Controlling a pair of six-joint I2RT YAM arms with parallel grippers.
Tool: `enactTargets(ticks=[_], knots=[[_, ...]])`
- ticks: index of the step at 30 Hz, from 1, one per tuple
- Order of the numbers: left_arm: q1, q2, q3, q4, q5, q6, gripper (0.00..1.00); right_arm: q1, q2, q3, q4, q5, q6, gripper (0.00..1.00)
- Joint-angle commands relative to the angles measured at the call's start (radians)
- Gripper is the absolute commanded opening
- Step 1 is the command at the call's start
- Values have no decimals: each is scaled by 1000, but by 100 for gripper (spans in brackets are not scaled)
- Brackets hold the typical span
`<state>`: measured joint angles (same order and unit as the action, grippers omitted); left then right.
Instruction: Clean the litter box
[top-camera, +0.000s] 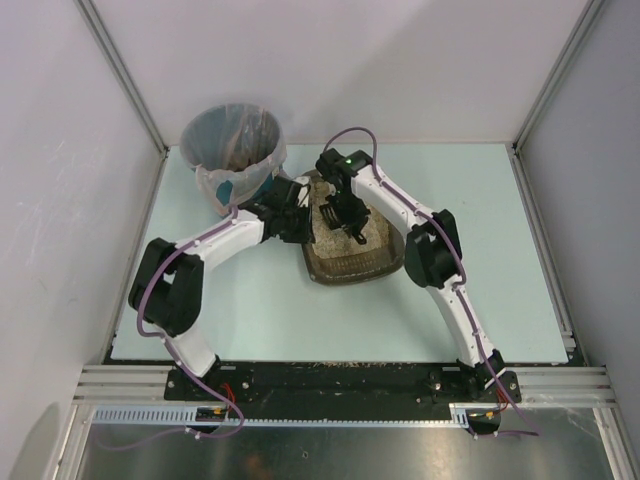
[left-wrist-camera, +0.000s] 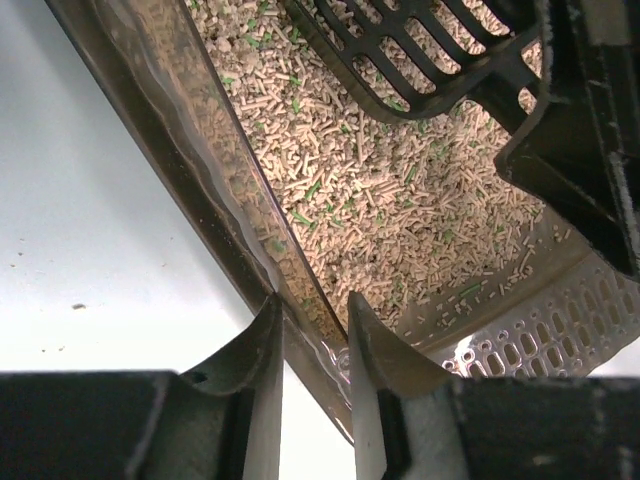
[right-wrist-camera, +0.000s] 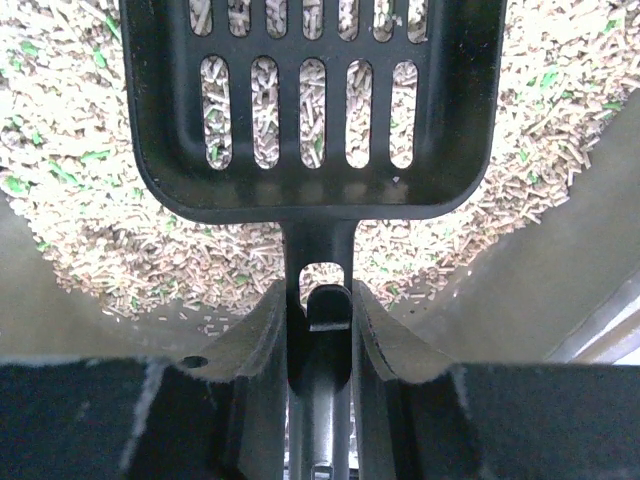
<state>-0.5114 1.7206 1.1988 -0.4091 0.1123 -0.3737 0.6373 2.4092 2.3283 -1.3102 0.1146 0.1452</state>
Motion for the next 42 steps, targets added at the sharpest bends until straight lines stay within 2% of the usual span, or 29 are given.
enactTargets(ticks=[1,7,16,18,19,21,22,25,28,31,37,42], knots=[[-19,62,-68,-48,35,62,11,-7,41,39,63,5,16,0],[-27,45,-84,-39,32,73,0,4,54,51,127,31,19,0],[-38,-10,-85,-37,12,73,1,18,5,22,206,102,40,0],[-38,-38,-74,-42,9,68,9,21,-50,0,207,91,43,0],[-36,-52,-73,-40,4,65,25,21,-71,-18,210,88,48,0],[-36,-88,-68,-40,3,59,37,24,-145,-85,219,62,62,0],[-36,-101,-67,-40,1,58,48,24,-163,-107,221,50,65,0],[-36,-133,-65,-39,3,58,59,21,-222,-170,189,2,77,0],[-38,-141,-59,-34,16,87,65,24,-248,-210,128,-29,70,0],[-42,-160,-62,-13,33,108,67,32,-269,-234,68,-53,59,0],[-53,-271,-116,91,112,177,71,41,-341,-357,55,-79,67,0],[-68,-328,-162,170,279,317,74,45,-397,-402,69,-139,42,0]])
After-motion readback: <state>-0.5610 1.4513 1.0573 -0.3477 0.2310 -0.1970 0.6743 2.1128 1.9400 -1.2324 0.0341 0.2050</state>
